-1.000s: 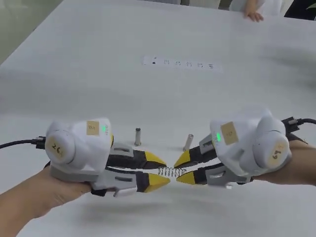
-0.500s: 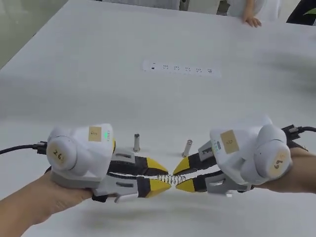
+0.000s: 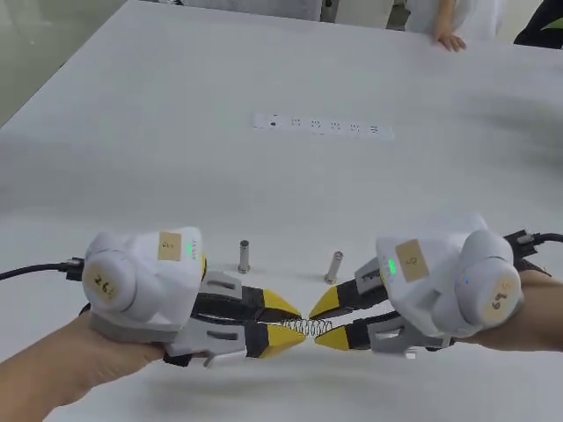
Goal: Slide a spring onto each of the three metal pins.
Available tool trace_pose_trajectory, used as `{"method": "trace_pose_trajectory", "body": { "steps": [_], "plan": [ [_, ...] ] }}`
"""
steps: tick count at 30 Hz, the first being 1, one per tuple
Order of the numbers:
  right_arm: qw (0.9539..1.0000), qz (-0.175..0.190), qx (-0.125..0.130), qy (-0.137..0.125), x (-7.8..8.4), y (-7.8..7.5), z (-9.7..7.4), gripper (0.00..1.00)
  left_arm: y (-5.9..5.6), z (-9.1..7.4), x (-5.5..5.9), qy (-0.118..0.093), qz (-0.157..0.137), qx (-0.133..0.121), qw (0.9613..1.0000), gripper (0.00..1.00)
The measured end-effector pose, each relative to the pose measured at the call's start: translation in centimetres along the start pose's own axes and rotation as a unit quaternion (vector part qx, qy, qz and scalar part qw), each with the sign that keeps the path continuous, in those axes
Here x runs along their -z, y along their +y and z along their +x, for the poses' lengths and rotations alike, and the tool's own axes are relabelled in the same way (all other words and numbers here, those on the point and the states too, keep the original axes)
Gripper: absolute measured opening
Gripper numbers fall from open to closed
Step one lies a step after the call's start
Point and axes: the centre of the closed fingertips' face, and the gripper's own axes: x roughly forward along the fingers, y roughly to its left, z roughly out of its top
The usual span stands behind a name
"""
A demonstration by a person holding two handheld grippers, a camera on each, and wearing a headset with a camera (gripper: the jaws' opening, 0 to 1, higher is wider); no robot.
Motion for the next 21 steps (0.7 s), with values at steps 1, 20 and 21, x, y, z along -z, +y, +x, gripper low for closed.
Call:
{"method": "trace_pose_trajectory", "body": {
  "steps": [1,20,21],
  "plan": [
    [1.0,0.002,0.001,0.002,0.11,-0.02,-0.02,0.08,-0.04,0.02,0.05,0.002,0.002,0.001,1.0,0.02],
    [0.9987,0.047,0.004,-0.019,0.73,0.03,-0.29,0.1,-0.29,-0.13,-0.43,-0.001,-0.002,0.006,1.0,0.02],
    [0.9986,0.049,0.004,-0.021,0.75,0.03,-0.33,0.1,-0.28,-0.14,-0.41,-0.001,-0.001,0.006,1.0,0.02]
  ]
}}
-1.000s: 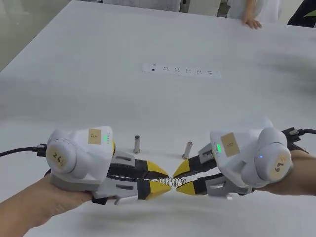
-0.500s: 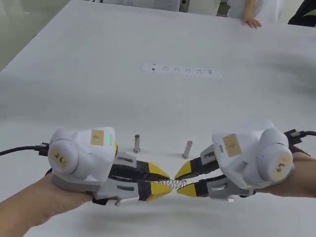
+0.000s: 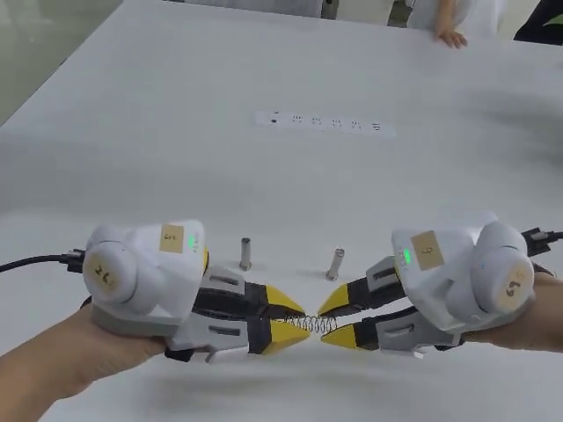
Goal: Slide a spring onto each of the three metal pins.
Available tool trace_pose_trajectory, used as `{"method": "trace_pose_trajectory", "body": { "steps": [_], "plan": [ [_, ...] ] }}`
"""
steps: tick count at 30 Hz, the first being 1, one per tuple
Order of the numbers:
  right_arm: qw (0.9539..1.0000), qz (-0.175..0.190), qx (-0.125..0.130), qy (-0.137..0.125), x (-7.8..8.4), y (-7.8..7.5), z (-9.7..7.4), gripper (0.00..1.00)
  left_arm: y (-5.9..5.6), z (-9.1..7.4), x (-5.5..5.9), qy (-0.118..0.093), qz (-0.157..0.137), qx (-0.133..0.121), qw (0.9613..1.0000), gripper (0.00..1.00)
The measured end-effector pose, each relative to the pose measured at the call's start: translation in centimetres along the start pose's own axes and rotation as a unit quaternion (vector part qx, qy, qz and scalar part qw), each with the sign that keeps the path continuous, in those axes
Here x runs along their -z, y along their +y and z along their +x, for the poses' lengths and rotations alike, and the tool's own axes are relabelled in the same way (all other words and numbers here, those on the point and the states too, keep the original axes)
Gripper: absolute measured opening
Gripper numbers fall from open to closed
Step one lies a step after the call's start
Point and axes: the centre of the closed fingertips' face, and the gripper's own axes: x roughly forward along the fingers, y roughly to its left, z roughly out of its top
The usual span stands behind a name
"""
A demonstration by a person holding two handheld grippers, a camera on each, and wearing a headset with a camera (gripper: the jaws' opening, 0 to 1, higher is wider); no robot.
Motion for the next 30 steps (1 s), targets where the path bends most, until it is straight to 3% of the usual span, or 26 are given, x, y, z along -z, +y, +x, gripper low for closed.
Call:
{"method": "trace_pose_trajectory", "body": {
  "steps": [3,11,14,23,24,25,27,30],
  "plan": [
    [0.9997,0.014,0.002,-0.018,-0.3,-0.1,-0.2,0.09,0.0,-0.1,0.0,-0.002,-0.002,-0.001,1.0,0.02],
    [0.9986,0.04,0.003,-0.033,-0.5,-0.2,-0.3,0.08,0.0,-0.2,-0.1,-0.007,-0.005,-0.002,1.0,0.02],
    [0.9984,0.042,0.009,-0.037,-0.7,-0.3,-0.5,0.07,0.2,-0.4,-0.2,-0.018,-0.012,-0.004,0.9998,0.02],
    [0.999,0.037,0.009,-0.022,-1.3,-0.6,-1.1,0.06,0.4,-0.2,-0.1,-0.027,-0.023,-0.001,0.9994,0.02],
    [0.9991,0.036,0.008,-0.021,-1.3,-0.6,-1.1,0.06,0.5,-0.1,0.0,-0.026,-0.022,0.0,0.9994,0.01],
    [0.9991,0.032,0.007,-0.027,-1.8,-0.6,-1.2,0.06,0.5,0.0,0.8,-0.008,-0.016,0.0,0.9998,0.01],
    [0.9998,0.019,0.002,-0.007,-1.6,-0.4,-1.0,0.06,0.4,0.2,0.8,-0.013,-0.022,0.004,0.9997,0.01],
    [0.9999,0.012,-0.003,0.005,-1.5,-0.2,-0.8,0.06,0.3,0.5,1.3,-0.002,-0.014,0.006,0.9999,0.01]
  ]
}}
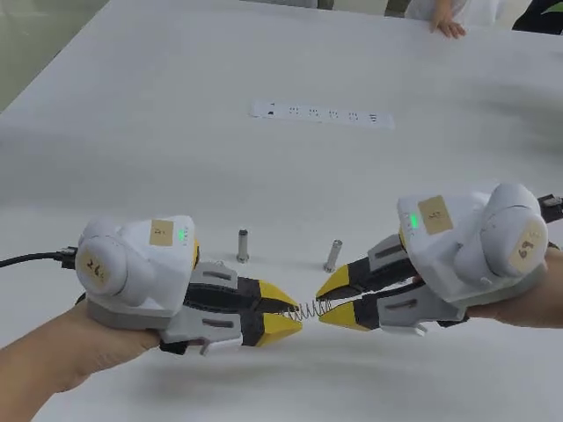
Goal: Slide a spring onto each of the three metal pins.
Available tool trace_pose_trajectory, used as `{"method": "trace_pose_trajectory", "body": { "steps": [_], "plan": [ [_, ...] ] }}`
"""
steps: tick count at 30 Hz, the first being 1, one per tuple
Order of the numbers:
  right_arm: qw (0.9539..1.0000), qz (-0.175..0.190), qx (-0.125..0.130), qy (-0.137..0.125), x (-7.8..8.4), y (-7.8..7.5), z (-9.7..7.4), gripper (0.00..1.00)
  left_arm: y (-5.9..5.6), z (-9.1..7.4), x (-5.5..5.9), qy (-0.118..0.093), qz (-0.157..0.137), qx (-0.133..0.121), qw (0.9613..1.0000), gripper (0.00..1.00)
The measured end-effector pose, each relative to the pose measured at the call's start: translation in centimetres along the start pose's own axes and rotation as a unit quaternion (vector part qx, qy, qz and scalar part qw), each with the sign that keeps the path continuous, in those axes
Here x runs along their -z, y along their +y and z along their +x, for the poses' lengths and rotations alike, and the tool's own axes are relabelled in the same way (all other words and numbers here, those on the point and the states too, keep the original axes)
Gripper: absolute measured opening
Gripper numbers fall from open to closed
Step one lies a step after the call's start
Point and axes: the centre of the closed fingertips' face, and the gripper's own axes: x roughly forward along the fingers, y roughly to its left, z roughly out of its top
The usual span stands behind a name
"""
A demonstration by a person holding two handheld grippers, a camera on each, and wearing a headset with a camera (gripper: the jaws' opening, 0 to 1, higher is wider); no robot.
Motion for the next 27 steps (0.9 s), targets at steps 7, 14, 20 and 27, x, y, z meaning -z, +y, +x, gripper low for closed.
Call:
{"method": "trace_pose_trajectory", "body": {
  "steps": [7,14,20,27],
  "plan": [
    [0.9995,-0.019,-0.003,0.027,0.2,0.0,0.3,0.06,0.0,0.5,0.7,0.016,0.008,0.002,0.9998,0.01],
    [0.9988,-0.027,-0.001,0.04,0.0,-0.2,0.1,0.06,0.2,0.6,0.8,0.023,0.017,-0.001,0.9996,0.01],
    [0.9986,-0.031,-0.005,0.043,-0.5,0.0,0.0,0.06,0.1,1.0,0.9,0.028,0.025,-0.001,0.9993,0.01],
    [0.9977,-0.036,-0.012,0.057,-1.0,0.2,0.1,0.06,-0.1,1.3,1.1,0.034,0.032,0.0,0.9989,0.01]
  ]
}}
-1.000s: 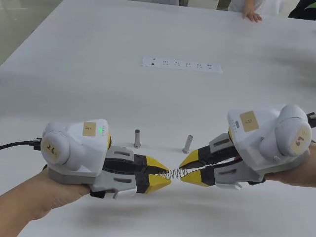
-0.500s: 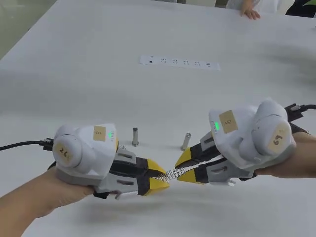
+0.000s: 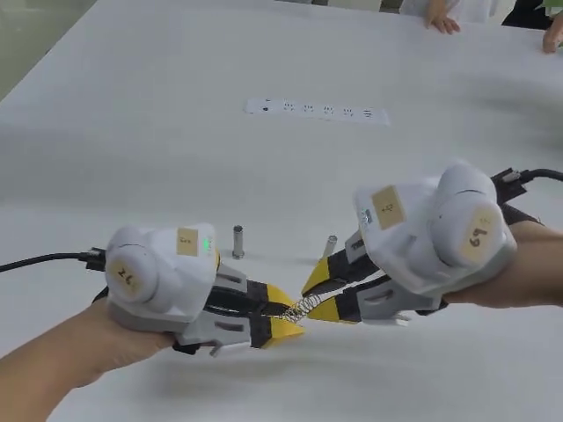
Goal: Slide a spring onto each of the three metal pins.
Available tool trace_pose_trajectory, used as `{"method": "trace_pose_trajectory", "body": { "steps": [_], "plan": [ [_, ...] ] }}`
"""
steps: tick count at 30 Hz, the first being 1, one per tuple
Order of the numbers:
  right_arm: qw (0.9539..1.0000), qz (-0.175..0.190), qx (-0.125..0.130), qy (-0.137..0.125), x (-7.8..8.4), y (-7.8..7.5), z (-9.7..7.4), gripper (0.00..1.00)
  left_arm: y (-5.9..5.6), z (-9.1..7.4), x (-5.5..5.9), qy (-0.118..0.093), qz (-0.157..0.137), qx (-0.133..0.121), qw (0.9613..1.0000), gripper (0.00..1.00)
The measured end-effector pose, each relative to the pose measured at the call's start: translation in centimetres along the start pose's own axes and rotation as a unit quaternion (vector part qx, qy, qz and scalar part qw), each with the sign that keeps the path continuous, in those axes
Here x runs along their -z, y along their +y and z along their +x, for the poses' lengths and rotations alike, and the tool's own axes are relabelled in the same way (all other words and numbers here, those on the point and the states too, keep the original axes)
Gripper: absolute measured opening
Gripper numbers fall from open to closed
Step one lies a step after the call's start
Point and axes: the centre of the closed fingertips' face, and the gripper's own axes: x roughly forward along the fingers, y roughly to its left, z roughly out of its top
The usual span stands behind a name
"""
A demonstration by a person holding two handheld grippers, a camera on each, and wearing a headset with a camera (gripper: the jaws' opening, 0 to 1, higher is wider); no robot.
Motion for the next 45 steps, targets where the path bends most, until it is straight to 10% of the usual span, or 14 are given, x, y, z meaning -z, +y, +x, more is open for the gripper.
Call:
{"method": "trace_pose_trajectory", "body": {
  "steps": [14,26,45],
  "plan": [
    [0.9998,0.012,-0.009,0.009,-0.5,0.1,0.2,0.06,-0.3,0.8,0.0,0.0,0.01,-0.001,1.0,0.01],
    [0.9945,0.096,-0.013,0.041,0.0,0.2,0.4,0.07,-0.5,1.4,0.1,0.002,0.009,0.003,1.0,0.01],
    [0.9938,0.068,-0.028,0.083,0.3,0.7,0.3,0.06,-0.9,1.8,0.1,-0.002,0.005,0.008,0.9999,0.02]
  ]
}}
